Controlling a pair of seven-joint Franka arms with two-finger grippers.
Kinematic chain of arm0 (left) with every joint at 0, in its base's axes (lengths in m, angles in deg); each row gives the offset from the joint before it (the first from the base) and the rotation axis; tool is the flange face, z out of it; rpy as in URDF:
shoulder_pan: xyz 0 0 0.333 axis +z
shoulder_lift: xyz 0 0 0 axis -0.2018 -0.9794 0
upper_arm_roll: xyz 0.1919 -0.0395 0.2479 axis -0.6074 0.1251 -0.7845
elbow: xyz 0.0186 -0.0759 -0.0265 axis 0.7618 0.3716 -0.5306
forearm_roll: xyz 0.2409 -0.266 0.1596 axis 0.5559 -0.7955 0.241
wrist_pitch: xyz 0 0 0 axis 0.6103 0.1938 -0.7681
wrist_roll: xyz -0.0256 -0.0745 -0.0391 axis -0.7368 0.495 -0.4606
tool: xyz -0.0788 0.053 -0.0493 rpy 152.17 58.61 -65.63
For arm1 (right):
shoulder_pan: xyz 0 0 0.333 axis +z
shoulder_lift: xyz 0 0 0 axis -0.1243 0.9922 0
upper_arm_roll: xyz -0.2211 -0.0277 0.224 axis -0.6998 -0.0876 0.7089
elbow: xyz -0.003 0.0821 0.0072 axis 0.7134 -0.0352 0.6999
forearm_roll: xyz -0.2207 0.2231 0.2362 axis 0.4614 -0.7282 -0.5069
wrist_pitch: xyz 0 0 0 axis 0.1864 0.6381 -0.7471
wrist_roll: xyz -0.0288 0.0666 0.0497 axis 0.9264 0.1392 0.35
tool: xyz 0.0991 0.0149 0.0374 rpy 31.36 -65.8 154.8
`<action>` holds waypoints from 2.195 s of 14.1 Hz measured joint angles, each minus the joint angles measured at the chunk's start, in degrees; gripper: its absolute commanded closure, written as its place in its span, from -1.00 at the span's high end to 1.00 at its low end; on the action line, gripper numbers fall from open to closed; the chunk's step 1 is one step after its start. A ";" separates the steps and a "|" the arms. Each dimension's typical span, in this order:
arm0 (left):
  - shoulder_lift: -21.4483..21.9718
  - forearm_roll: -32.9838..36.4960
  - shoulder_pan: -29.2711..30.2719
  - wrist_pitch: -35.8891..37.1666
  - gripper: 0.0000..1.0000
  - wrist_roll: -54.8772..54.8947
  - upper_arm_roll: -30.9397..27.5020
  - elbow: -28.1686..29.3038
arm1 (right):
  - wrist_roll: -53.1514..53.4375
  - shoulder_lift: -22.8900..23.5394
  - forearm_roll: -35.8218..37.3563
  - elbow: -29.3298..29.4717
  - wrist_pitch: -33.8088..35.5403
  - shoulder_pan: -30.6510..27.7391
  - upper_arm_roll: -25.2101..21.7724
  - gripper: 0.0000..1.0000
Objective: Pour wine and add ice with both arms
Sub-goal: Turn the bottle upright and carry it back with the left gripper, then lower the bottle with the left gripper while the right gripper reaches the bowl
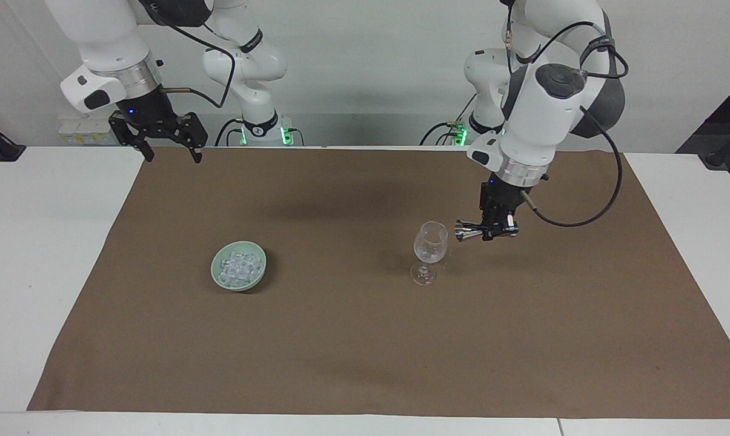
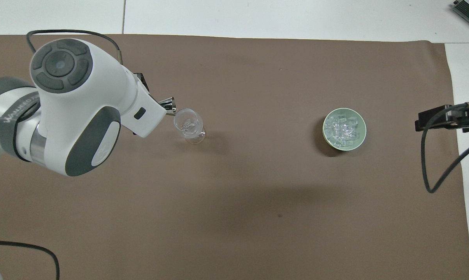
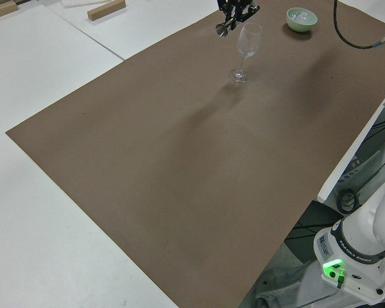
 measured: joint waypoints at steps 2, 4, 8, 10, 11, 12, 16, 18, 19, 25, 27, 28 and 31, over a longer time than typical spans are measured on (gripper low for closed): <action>-0.09 -6.97 3.71 0.14 -1.00 6.25 -0.11 0.09 | 0.00 0.00 0.00 0.00 0.00 -0.04 -0.06 1.00; -0.62 -15.69 7.28 2.02 -1.00 12.82 -0.14 0.46 | 0.00 0.00 0.00 -0.01 0.00 -0.06 -0.11 1.00; -2.94 -29.45 15.04 8.21 -1.00 27.47 -0.25 1.44 | 0.01 0.00 0.00 -0.14 0.00 -0.07 -0.13 1.00; -4.33 -33.71 18.75 13.04 -1.00 33.08 -0.28 1.78 | 0.01 0.00 0.00 -0.22 0.00 -0.07 -0.13 1.00; -5.23 -35.39 20.68 15.44 -1.00 35.72 -0.28 1.93 | 0.02 -0.01 0.00 -0.36 0.00 -0.07 -0.13 1.00; -6.65 -37.47 23.00 18.01 -1.00 38.77 -0.30 2.12 | 0.02 -0.02 0.00 -0.58 0.00 -0.07 -0.13 1.00; -15.31 -43.23 31.24 26.05 -1.00 49.88 -0.34 2.21 | 0.02 -0.20 0.00 -1.14 -0.23 -0.07 -0.13 1.00; -19.68 -45.29 34.81 28.89 -1.00 52.23 -0.27 2.05 | 0.02 -0.26 0.00 -1.59 -3.57 -0.06 -0.13 1.00; -21.23 -46.18 36.04 29.64 -1.00 52.91 -0.23 1.98 | 0.02 -0.25 0.00 -1.99 -5.05 -0.05 -0.12 1.00; -30.24 -50.73 38.79 31.96 -1.00 55.69 0.09 1.91 | 0.13 1.34 -0.05 -8.99 -15.11 0.83 0.35 1.00; -33.18 -51.71 39.15 32.11 -1.00 56.75 0.34 1.85 | 0.13 2.96 -0.03 -11.95 -19.31 0.84 0.37 1.00; -34.43 -52.11 39.31 32.21 -1.00 57.92 0.44 1.84 | 0.12 4.04 -0.01 -13.27 -20.87 0.93 0.42 1.00; -35.87 -52.59 39.39 32.43 -1.00 59.16 0.51 1.76 | 0.12 6.31 0.92 -17.62 -27.21 2.23 0.49 1.00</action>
